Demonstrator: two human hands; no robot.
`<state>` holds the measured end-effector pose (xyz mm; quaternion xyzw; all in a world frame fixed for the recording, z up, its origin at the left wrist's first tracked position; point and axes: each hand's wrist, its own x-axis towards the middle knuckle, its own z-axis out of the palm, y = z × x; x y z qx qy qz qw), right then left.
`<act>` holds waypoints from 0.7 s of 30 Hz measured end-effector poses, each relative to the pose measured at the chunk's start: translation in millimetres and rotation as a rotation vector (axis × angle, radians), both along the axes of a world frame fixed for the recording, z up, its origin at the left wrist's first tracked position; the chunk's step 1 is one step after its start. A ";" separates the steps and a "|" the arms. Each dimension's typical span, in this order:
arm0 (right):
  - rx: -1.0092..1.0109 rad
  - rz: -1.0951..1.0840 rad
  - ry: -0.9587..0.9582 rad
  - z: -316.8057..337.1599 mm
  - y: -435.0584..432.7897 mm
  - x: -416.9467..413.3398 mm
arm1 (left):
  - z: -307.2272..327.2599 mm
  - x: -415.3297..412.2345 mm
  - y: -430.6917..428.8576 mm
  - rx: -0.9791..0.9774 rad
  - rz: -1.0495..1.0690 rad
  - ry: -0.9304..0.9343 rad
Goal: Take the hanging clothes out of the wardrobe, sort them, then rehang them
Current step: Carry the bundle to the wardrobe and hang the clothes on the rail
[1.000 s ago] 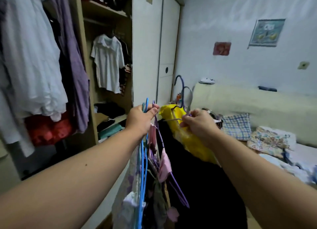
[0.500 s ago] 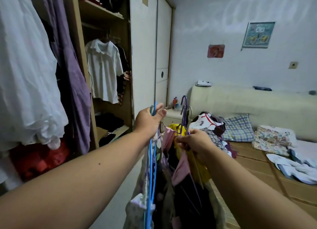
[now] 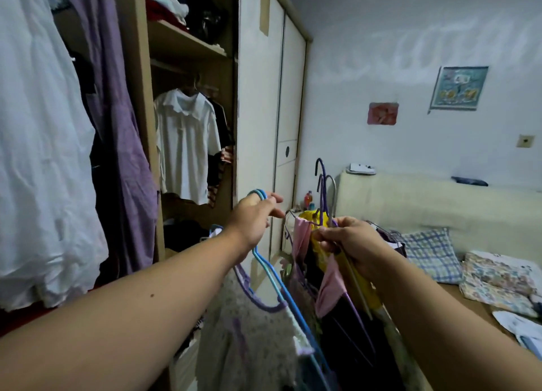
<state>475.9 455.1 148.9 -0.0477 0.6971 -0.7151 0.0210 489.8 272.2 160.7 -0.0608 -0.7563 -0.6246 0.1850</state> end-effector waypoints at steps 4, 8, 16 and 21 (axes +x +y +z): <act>-0.001 0.091 0.017 26.1 -29.4 -21.1 | 16.8 -29.5 -5.8 -0.016 -0.088 -0.002; -0.003 0.119 -0.001 39.8 -57.8 -44.6 | 27.7 -62.1 -15.7 -0.011 -0.114 -0.013; 0.141 0.011 -0.005 37.1 -120.9 -103.2 | 26.4 -147.5 -71.3 -0.122 -0.054 0.067; 0.074 -0.102 -0.040 42.7 -164.0 -138.9 | 31.3 -196.0 -120.5 0.062 -0.264 0.082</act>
